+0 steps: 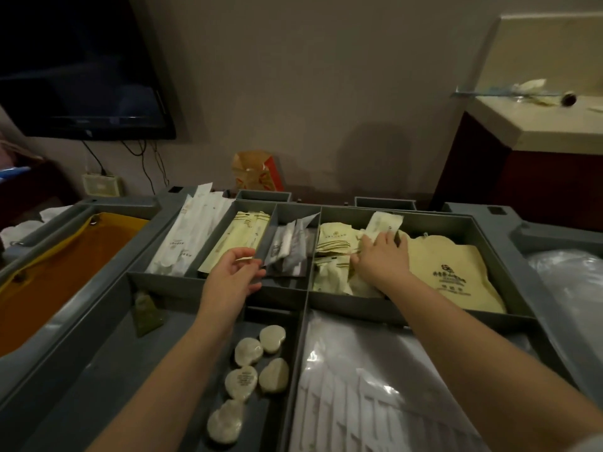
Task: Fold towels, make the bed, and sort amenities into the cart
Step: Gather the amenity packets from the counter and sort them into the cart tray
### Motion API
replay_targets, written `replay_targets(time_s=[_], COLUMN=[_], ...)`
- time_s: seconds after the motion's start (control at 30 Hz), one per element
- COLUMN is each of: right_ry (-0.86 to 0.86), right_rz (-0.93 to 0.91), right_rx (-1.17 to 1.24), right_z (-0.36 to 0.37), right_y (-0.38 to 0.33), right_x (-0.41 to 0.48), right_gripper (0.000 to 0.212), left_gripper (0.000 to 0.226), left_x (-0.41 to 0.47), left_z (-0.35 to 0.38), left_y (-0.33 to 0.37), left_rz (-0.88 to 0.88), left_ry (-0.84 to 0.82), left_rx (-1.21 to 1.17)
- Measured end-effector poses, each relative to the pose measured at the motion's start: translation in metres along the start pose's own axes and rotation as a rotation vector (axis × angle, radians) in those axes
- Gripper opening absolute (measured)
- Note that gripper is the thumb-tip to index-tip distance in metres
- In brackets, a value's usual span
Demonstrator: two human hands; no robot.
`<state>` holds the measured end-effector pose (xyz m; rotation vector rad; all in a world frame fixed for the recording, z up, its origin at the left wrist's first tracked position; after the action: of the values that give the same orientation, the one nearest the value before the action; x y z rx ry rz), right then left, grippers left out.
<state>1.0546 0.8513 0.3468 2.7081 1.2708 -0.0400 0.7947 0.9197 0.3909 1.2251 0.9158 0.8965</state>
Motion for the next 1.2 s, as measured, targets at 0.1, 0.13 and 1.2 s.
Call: replay_targets(time_s=[0.1,0.13,1.2], right_ry=[-0.044,-0.04,0.504], right_rz=[-0.086,-0.091,0.935], right_rx=[0.115,0.156,0.741], right_z=[0.0,-0.002,0.048], right_y=[-0.008,-0.008,0.122], right_x=[0.002,0.002,-0.545], right_gripper=[0.051,0.05,0.028], left_gripper=[0.015,0.015,0.025], left_x=[-0.003,-0.005,-0.297], left_z=[0.003,0.003,0.085], left_y=[-0.001,-0.001,-0.052], left_rz=[-0.019,-0.022,0.033], left_ry=[0.003,0.01,-0.96], left_rx=[-0.001,-0.001,0.227])
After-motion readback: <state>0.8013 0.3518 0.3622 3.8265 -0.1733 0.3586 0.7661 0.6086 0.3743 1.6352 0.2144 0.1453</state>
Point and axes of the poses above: each hand's wrist, its own x-axis towards the middle knuckle, its own z-axis out of the palm, y = z × x, the point moved 4 cm from there along x, towards the middle knuckle, and after that the axes turned 8 degrees about -x, right-handed, at the moved point
